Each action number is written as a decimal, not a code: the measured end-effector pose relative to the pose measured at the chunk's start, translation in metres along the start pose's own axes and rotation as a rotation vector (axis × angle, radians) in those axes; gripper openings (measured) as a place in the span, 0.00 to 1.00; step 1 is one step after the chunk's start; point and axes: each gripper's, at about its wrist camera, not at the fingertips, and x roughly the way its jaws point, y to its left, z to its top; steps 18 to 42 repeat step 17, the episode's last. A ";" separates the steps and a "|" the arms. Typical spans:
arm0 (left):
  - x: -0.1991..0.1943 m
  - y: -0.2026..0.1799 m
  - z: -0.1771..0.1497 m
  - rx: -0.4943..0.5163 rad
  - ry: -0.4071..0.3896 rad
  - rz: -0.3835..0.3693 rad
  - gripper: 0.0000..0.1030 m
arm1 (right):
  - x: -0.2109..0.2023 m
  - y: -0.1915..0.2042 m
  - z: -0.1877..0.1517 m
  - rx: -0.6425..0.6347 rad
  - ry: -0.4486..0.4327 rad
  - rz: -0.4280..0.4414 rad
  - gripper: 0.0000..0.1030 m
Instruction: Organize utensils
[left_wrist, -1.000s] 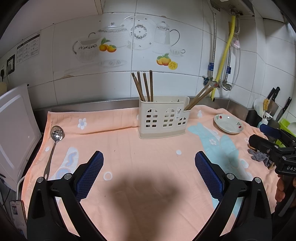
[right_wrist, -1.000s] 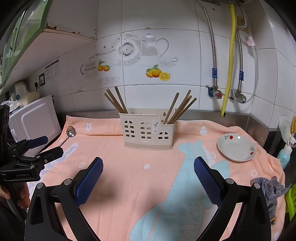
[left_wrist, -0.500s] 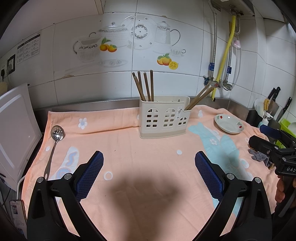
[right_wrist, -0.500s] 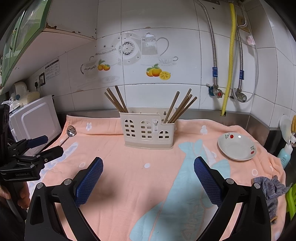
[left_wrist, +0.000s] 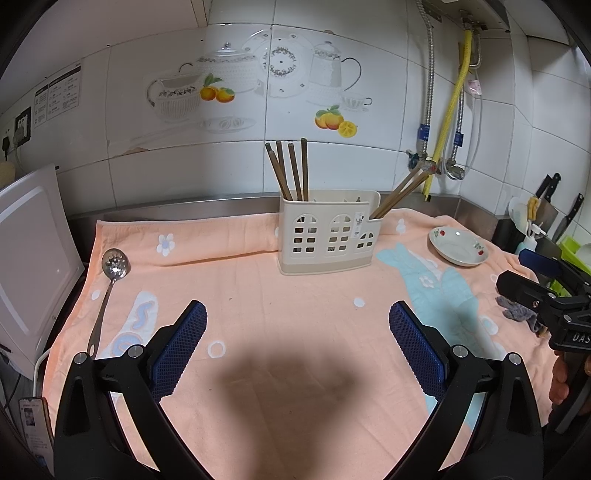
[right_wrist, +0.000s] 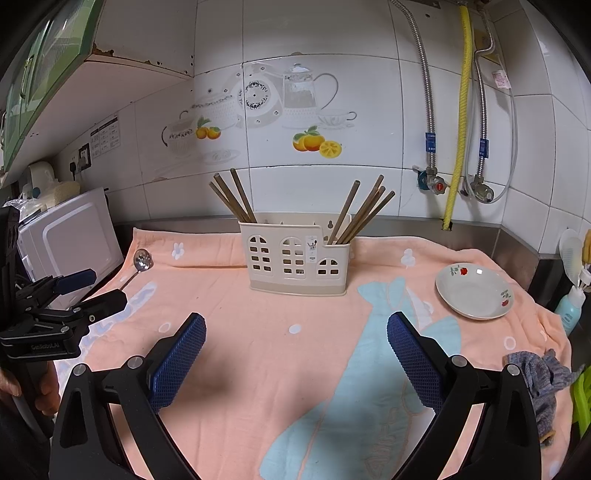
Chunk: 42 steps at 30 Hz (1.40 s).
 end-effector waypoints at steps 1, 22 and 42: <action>0.000 0.000 0.000 -0.001 -0.002 -0.001 0.95 | 0.000 0.000 0.000 -0.001 0.001 0.000 0.93; 0.000 0.008 -0.003 -0.011 0.005 0.021 0.95 | 0.004 0.000 -0.002 -0.003 0.010 0.001 0.93; 0.000 0.008 -0.003 -0.011 0.005 0.021 0.95 | 0.004 0.000 -0.002 -0.003 0.010 0.001 0.93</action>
